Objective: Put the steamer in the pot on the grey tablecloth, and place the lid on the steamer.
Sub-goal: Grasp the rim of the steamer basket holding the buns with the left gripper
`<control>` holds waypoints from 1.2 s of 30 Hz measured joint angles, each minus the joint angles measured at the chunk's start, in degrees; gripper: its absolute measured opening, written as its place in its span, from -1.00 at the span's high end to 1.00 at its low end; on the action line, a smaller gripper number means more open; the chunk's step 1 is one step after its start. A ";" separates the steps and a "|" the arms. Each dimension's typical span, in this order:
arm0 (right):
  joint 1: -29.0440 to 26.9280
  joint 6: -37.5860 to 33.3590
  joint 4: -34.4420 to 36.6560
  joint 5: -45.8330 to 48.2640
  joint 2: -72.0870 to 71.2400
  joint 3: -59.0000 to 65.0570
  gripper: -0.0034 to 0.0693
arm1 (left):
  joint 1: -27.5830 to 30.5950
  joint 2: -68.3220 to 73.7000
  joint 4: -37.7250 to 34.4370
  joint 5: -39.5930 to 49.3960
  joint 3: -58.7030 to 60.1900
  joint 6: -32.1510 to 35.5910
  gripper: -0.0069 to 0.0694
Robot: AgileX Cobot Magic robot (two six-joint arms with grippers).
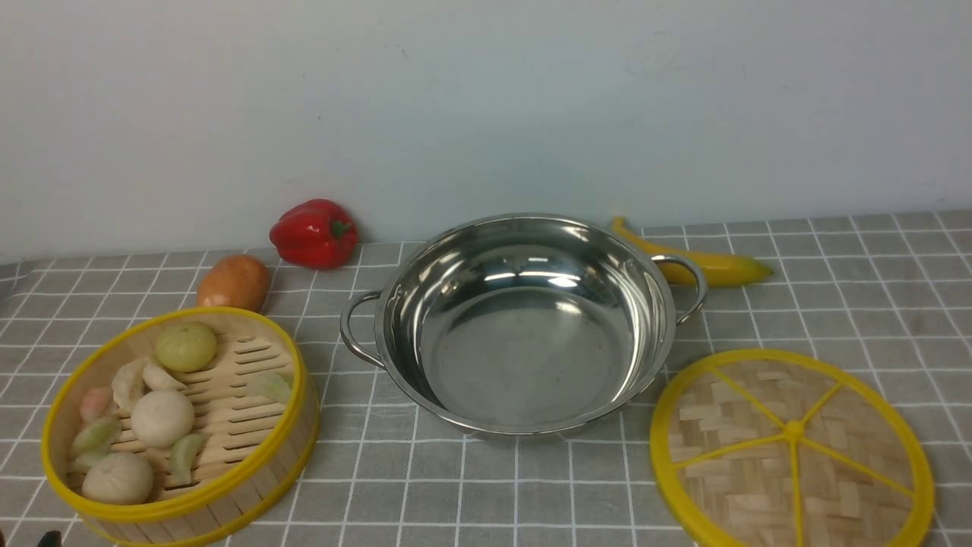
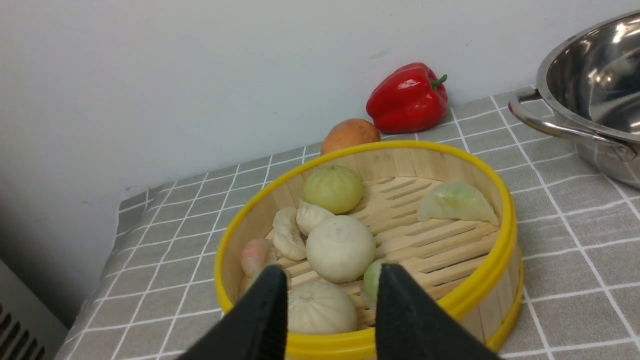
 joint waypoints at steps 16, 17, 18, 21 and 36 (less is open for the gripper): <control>0.00 0.00 0.00 0.00 0.00 0.00 0.24 | 0.00 0.00 0.00 0.00 0.00 0.00 0.18; 0.00 0.00 0.00 0.00 0.00 0.00 0.24 | 0.00 0.00 0.00 0.00 0.00 0.00 0.18; 0.00 0.00 0.00 0.00 0.00 0.00 0.24 | 0.00 0.00 0.00 0.00 0.00 0.00 0.18; 0.00 0.88 1.56 -0.32 0.00 0.00 0.24 | 0.00 0.00 -3.34 0.00 0.00 -1.51 0.18; 0.00 13.07 30.08 -9.36 0.00 0.00 0.24 | 0.00 0.00 -45.24 -1.26 0.00 -17.21 0.18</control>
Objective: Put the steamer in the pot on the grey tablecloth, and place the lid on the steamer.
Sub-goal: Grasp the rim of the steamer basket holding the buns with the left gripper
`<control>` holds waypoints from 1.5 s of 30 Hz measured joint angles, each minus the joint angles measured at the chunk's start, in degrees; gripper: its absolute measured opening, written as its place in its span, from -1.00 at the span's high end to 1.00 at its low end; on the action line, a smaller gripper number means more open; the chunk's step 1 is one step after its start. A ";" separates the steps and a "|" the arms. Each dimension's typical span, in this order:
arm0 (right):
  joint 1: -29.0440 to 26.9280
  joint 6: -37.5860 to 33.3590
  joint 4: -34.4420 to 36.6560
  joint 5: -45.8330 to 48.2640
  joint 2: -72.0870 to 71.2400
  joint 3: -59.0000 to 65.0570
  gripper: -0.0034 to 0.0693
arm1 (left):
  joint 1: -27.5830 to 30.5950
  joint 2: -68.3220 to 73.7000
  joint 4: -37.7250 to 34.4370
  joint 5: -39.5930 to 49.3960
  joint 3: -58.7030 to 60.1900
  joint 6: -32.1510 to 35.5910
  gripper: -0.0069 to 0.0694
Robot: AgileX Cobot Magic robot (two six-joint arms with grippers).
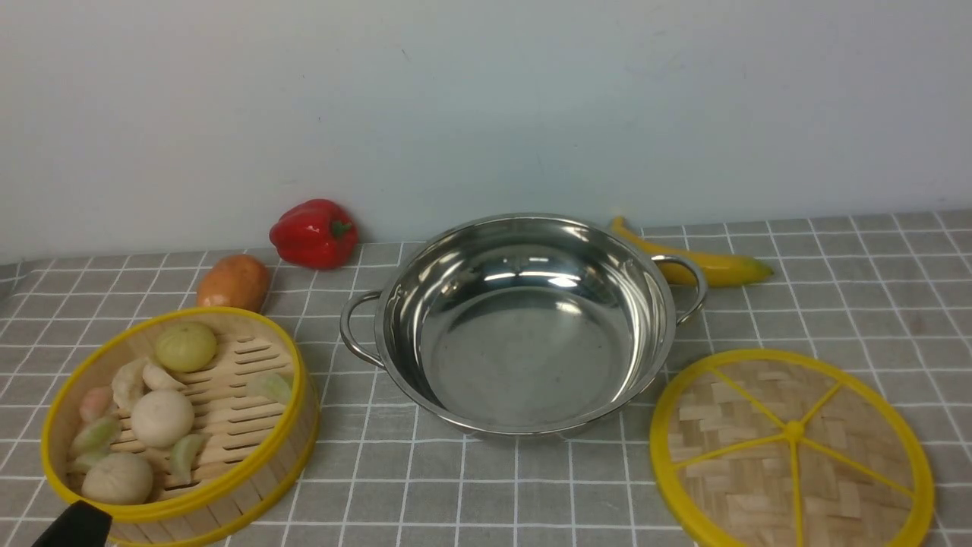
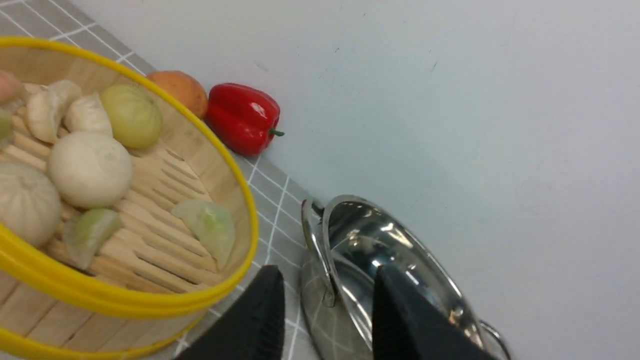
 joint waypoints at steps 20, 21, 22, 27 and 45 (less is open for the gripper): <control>0.00 0.36 2.00 -40.56 0.00 -0.23 0.24 | 0.00 0.00 -5.12 -22.21 -2.52 -0.40 0.18; 0.00 0.36 0.04 -43.34 -0.07 -0.29 0.24 | 0.00 0.00 -4.72 -25.93 -3.37 -0.40 0.18; 0.00 0.36 -1.44 -45.33 -0.20 -0.29 0.24 | 0.00 0.00 -4.15 -27.31 -3.77 -0.40 0.18; 0.00 0.30 -11.96 -44.26 -0.35 -4.23 0.24 | 0.00 -0.05 6.23 -35.08 -9.15 0.68 0.18; 0.00 -3.02 -34.33 28.30 27.58 -42.71 0.23 | 2.23 31.50 16.93 -1.87 -42.01 24.01 0.31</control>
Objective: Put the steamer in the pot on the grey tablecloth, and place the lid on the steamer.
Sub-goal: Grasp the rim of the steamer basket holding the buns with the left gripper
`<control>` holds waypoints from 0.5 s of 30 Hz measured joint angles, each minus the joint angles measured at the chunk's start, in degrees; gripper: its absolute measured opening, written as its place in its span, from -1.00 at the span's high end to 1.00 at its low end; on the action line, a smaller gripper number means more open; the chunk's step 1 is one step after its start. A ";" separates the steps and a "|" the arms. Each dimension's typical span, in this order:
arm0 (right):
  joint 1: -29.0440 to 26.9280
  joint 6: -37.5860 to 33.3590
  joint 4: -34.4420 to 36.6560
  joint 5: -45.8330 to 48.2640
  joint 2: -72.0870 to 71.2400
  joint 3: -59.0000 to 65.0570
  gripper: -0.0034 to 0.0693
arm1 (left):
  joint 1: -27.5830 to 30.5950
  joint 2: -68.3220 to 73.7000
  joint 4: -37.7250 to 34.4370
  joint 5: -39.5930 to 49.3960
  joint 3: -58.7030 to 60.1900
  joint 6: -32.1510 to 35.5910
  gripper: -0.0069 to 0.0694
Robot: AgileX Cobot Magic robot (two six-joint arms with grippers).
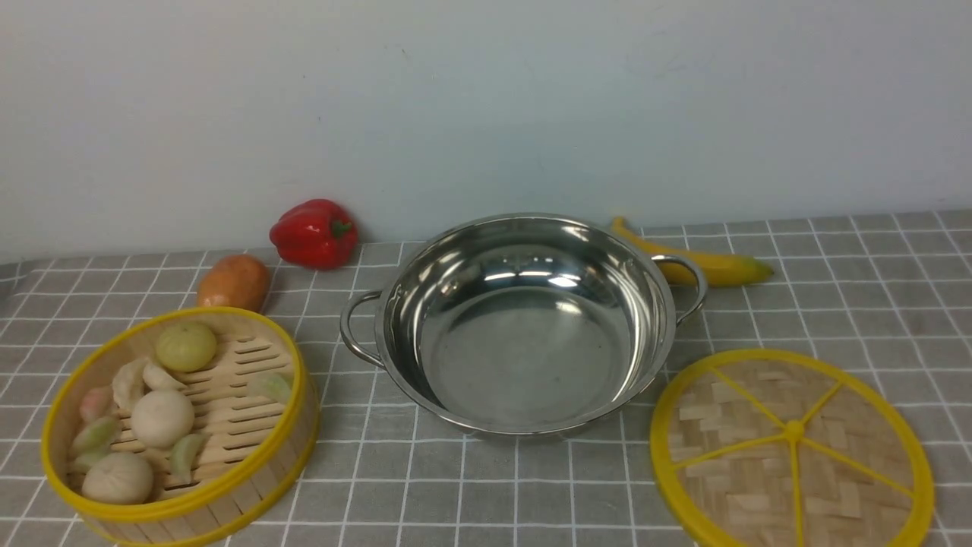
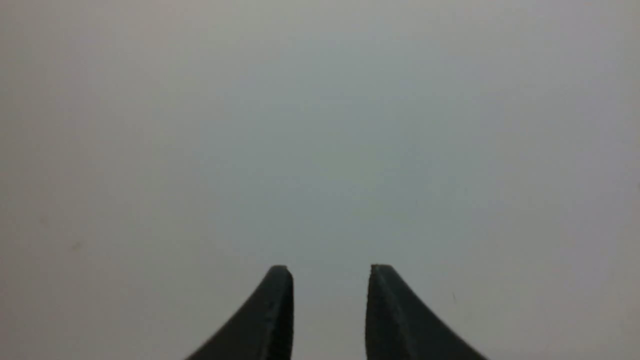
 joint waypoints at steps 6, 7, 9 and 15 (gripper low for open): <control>0.00 -5.87 0.39 9.26 8.52 -1.10 0.23 | 4.74 15.08 9.47 22.22 -9.46 -1.44 0.36; 0.00 -6.66 0.84 9.45 9.25 -1.10 0.23 | 5.86 17.07 11.95 25.54 -10.63 -2.47 0.36; 0.00 -7.81 1.78 9.64 10.21 -1.16 0.23 | 8.67 20.73 17.46 31.06 -12.54 -5.30 0.36; 0.00 -11.93 5.87 9.79 11.67 -1.39 0.23 | 18.35 28.65 24.35 36.70 -14.27 -15.26 0.34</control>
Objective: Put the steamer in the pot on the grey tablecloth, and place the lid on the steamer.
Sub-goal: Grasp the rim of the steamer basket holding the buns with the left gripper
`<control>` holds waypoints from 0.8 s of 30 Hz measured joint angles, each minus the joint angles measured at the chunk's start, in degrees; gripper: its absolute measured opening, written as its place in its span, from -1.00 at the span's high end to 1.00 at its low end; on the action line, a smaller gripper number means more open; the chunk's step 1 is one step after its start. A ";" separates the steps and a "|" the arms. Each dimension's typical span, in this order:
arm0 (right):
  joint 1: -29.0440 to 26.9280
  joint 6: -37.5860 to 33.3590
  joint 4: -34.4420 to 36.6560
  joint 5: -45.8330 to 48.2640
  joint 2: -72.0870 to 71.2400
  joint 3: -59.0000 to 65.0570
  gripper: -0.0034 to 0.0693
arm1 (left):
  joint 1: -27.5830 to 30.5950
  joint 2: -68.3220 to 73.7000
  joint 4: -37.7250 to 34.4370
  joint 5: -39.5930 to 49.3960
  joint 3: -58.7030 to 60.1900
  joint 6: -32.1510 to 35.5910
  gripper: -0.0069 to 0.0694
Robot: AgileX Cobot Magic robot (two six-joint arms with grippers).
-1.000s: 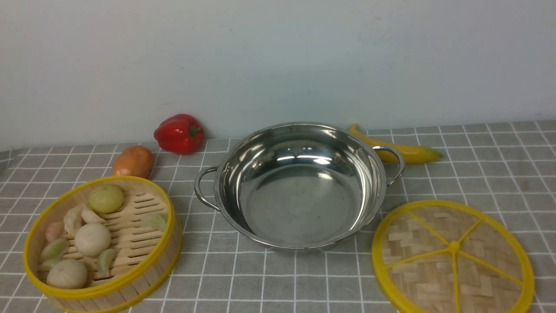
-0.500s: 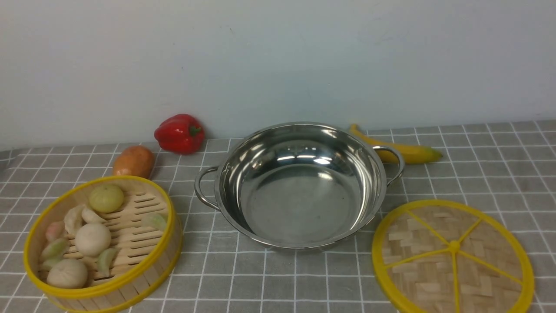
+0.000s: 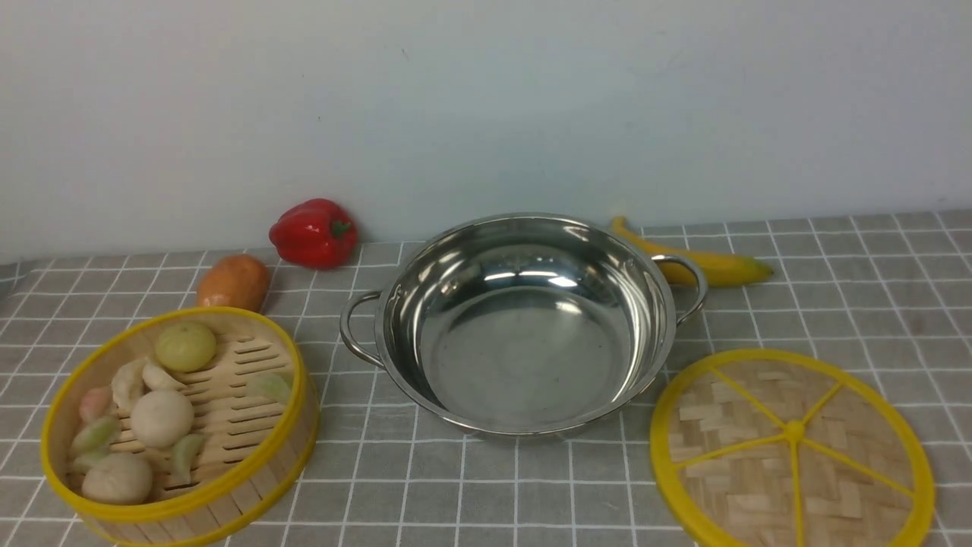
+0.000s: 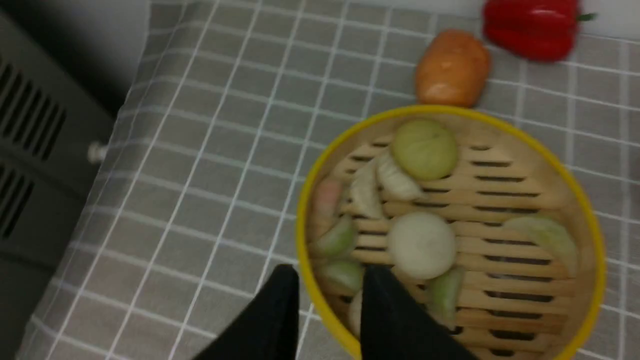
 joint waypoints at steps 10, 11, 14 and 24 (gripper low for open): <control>0.00 -4.76 4.92 1.39 0.18 -0.01 0.23 | 2.16 14.37 4.38 -1.96 -0.01 -1.00 0.17; 0.00 -5.03 5.16 1.80 0.18 -0.01 0.23 | 2.16 16.01 4.33 -2.53 -0.06 -1.00 0.15; 0.00 -5.62 5.74 2.94 0.18 -0.01 0.23 | 2.16 23.02 3.10 -5.69 -0.13 0.77 0.11; 1.73 -8.11 5.87 4.65 0.18 -0.01 0.23 | 2.16 36.02 -5.70 -8.57 -0.32 12.48 0.10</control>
